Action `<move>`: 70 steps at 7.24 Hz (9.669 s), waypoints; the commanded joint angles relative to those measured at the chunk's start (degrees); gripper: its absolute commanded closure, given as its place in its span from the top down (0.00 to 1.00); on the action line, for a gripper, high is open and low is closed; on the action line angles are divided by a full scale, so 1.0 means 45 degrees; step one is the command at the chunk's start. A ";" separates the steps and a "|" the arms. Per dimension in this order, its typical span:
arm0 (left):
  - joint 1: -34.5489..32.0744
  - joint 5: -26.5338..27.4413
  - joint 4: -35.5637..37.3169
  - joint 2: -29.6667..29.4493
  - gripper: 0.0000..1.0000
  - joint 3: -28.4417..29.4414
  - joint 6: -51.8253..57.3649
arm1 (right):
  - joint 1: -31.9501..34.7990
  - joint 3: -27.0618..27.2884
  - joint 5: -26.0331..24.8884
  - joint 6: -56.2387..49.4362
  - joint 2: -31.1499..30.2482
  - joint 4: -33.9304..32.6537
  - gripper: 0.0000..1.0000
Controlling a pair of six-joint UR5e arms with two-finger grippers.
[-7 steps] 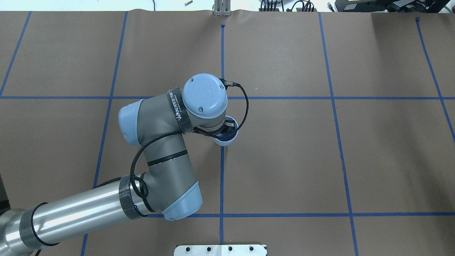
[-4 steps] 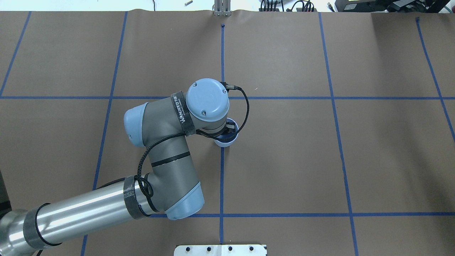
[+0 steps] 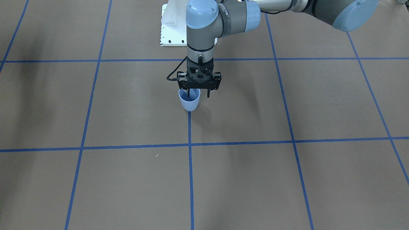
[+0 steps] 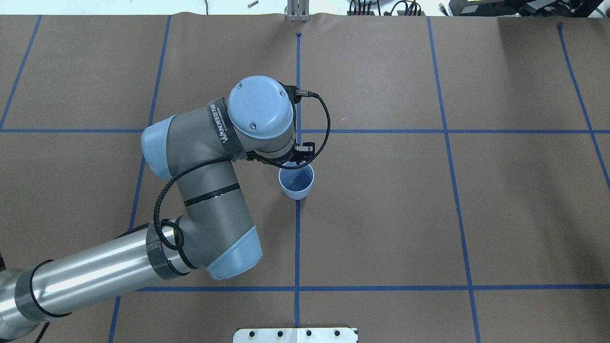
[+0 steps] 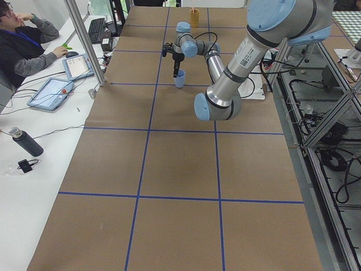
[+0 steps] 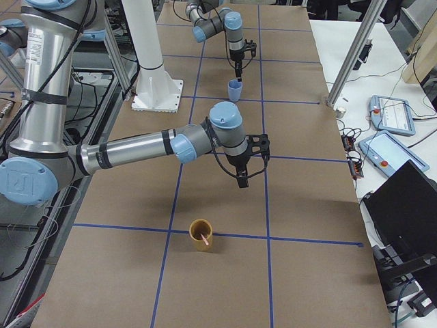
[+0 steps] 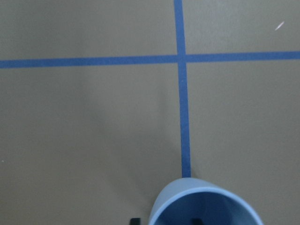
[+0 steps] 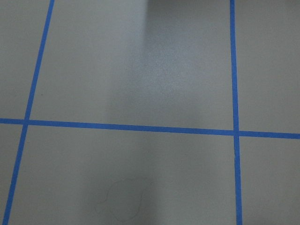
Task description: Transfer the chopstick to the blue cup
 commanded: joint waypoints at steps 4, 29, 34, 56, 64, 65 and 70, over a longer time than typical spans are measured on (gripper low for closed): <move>-0.7967 -0.4814 0.1457 0.4915 0.98 -0.2005 1.3561 | 0.2045 0.0081 -0.0001 -0.1031 -0.1186 0.0000 1.00; -1.0600 -0.5090 0.1242 0.7368 0.98 -0.1867 1.8397 | 0.4415 -0.3962 0.2147 -0.0723 -0.2717 0.4707 0.45; -1.0600 -0.5090 0.1242 0.7369 0.98 -0.1906 1.8397 | 0.4395 -0.3962 0.2167 -0.0723 -0.2619 0.4668 0.32; -1.0561 -0.5090 0.1321 0.7369 0.98 -0.1828 1.8241 | 0.6856 -0.0507 0.2870 -0.5430 -0.1587 -0.1185 0.00; -1.4893 -0.6568 -0.0319 1.0293 0.98 0.0279 1.8046 | 0.5633 0.0569 0.2870 -0.2770 0.2863 -0.5899 0.00; -1.5110 -0.7019 -0.0359 1.0685 0.98 0.0049 1.7543 | 0.4659 0.0724 0.2870 -0.0782 0.3662 -0.5918 0.00; -1.5112 -0.7044 -0.1922 1.1899 0.98 -0.0422 1.6346 | -0.1394 0.1175 0.0201 0.9492 0.7860 -0.5937 0.00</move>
